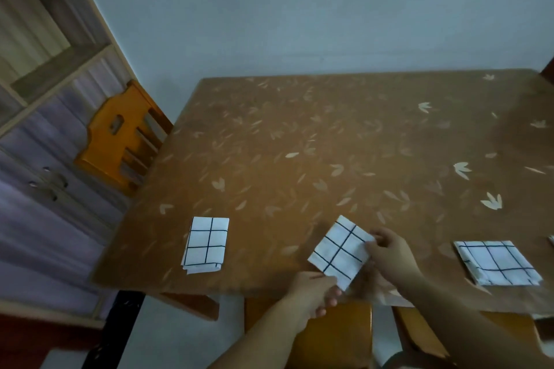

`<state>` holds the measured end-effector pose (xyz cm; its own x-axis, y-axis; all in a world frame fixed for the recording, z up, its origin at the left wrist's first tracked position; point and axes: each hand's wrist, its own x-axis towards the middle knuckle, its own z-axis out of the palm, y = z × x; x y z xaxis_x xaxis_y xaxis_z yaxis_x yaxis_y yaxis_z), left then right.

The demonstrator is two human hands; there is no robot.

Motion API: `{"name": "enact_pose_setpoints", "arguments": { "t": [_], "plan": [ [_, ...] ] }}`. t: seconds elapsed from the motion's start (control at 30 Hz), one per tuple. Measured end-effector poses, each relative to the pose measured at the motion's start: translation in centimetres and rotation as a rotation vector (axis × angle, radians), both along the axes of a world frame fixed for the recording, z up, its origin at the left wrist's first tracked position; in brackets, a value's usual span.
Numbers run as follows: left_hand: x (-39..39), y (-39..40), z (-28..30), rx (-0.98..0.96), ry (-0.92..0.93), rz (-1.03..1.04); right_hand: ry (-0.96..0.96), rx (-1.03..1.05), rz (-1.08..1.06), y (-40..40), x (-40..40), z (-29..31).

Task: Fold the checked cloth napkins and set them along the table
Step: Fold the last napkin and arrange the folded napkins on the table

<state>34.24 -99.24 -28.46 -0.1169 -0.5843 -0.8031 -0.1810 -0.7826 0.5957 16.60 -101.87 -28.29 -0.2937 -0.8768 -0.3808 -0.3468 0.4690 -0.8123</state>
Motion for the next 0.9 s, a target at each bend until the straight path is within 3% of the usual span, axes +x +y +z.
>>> {"name": "enact_pose_setpoints", "arguments": {
  "t": [0.23, 0.37, 0.67, 0.8, 0.9],
  "plan": [
    [-4.5, -0.4, -0.9, -0.013, 0.015, -0.151, 0.231, -0.031, 0.194, -5.8, -1.3, -2.4],
    [-3.4, -0.6, -1.2, -0.133, -0.037, -0.213, 0.261, 0.011, 0.221, -6.4, -1.0, -2.9],
    [7.7, -2.5, 1.3, -0.815, -0.738, -0.460, 0.503, -0.056, 0.325, -1.3, 2.0, -0.7],
    [14.6, -1.2, 2.9, -0.922, -0.861, -0.461, 0.666, -0.121, 0.416, 1.7, 6.3, 1.1],
    [19.8, 1.3, 3.2, -0.943, -0.894, -0.417, 0.659, -0.146, 0.415, 3.8, 11.4, 2.9]
  ]
}}
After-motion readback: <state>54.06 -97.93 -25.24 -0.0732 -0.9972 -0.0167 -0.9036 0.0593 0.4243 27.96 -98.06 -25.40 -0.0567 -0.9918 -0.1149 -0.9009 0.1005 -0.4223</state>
